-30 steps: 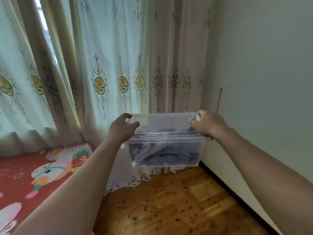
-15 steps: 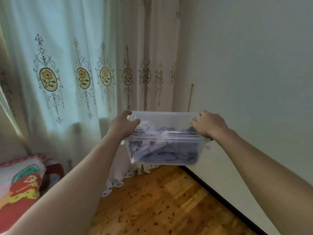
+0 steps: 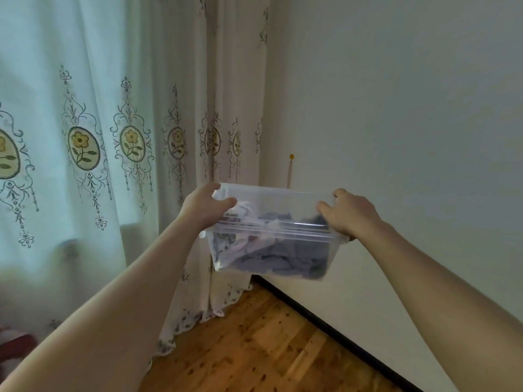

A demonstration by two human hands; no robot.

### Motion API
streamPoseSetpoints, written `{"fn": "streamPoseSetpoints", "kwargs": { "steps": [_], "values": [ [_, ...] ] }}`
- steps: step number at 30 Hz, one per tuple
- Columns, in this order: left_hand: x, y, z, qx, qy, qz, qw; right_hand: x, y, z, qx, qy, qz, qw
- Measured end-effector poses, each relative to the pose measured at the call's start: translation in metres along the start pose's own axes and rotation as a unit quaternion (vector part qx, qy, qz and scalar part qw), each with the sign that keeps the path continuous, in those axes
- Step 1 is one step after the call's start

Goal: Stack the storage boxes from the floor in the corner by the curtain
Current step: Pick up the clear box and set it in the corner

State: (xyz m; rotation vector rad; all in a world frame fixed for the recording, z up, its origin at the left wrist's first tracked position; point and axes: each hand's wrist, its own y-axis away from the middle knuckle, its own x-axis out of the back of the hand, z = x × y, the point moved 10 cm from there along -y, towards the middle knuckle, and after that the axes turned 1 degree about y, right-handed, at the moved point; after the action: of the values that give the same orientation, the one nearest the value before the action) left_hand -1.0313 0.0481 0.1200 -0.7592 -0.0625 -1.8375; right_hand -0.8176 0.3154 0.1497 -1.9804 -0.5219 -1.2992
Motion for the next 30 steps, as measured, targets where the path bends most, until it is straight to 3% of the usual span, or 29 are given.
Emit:
{"fn": "streamPoseSetpoints", "kwargs": {
  "steps": [13,30],
  "values": [
    [-0.056,-0.077,-0.025,0.0,0.002,-0.025,1.0,-0.056,-0.071,0.023,-0.04,-0.025,0.026,0.999],
    [-0.175,-0.244,-0.034,-0.006,-0.047,-0.021,0.999,-0.145,-0.254,0.068,-0.053,-0.078,-0.021,0.995]
  ]
}}
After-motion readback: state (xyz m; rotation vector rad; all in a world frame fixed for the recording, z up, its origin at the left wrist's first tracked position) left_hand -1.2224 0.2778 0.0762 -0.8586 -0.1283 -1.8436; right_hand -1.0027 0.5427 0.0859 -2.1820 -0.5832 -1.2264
